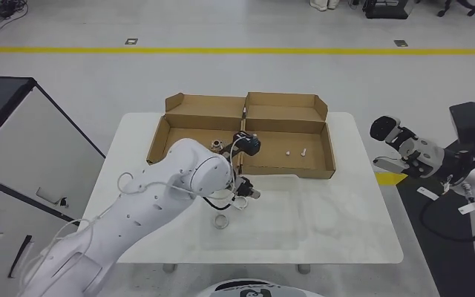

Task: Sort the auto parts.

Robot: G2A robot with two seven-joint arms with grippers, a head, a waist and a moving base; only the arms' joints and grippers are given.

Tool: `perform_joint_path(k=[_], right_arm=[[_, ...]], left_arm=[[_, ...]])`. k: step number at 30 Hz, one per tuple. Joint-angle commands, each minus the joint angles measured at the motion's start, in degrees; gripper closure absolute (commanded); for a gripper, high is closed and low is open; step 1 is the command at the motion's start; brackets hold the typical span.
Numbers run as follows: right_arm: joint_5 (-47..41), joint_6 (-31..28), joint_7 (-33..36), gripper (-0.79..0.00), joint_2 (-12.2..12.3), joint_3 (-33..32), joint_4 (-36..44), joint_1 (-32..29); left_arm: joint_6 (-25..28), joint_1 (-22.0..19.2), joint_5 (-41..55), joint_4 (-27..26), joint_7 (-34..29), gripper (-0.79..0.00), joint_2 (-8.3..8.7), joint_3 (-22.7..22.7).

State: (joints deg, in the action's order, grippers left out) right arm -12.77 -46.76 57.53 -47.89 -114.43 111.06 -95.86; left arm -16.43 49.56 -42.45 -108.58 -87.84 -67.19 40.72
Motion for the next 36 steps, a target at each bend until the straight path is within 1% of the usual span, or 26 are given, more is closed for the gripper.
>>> perform_joint_path(k=[1,4,12,15,20,28,29,30,31,32,33,36], right_arm=[[0.0,0.0,0.0,-0.785,0.0,0.0,0.0,0.0],[0.0,0.0,0.0,-0.785,0.0,0.0,0.0,0.0],[0.0,0.0,0.0,-0.785,0.0,0.0,0.0,0.0],[0.0,0.0,0.0,-0.785,0.0,0.0,0.0,0.0],[0.0,0.0,0.0,-0.785,0.0,0.0,0.0,0.0],[0.0,0.0,0.0,-0.785,0.0,0.0,0.0,0.0],[0.0,0.0,0.0,-0.785,0.0,0.0,0.0,0.0],[0.0,0.0,0.0,-0.785,0.0,0.0,0.0,0.0],[0.0,0.0,0.0,-0.785,0.0,0.0,0.0,0.0],[0.0,0.0,0.0,-0.785,0.0,0.0,0.0,0.0],[0.0,0.0,0.0,-0.785,0.0,0.0,0.0,0.0],[0.0,0.0,0.0,-0.785,0.0,0.0,0.0,0.0]], left_arm=[[0.0,-0.5,0.9,1.1,0.0,-0.785,-0.39,-1.1],[-0.4,-1.2,2.6,3.0,0.4,-0.785,-0.87,-2.1],[-0.5,-1.5,2.8,3.2,0.5,-0.785,-0.96,-2.3],[0.9,-0.5,2.4,3.6,2.3,-0.785,-0.83,-2.4],[2.2,0.7,2.6,2.9,0.4,-0.785,-0.47,-2.0],[0.3,0.4,1.8,5.2,-0.2,-0.785,-0.45,-3.8],[0.2,0.3,1.7,5.6,-0.2,-0.717,-0.53,-4.2],[0.2,0.1,1.8,6.0,-0.2,-0.56,-0.63,-4.5],[0.2,0.1,1.7,6.5,-0.2,-0.493,-0.73,-4.8],[0.2,0.0,1.5,7.1,-0.2,-0.471,-0.84,-5.2],[0.1,-0.2,1.2,7.6,-0.1,-0.403,-0.95,-5.5],[-0.1,-0.4,0.4,9.9,0.1,-0.372,-1.39,-6.8]])
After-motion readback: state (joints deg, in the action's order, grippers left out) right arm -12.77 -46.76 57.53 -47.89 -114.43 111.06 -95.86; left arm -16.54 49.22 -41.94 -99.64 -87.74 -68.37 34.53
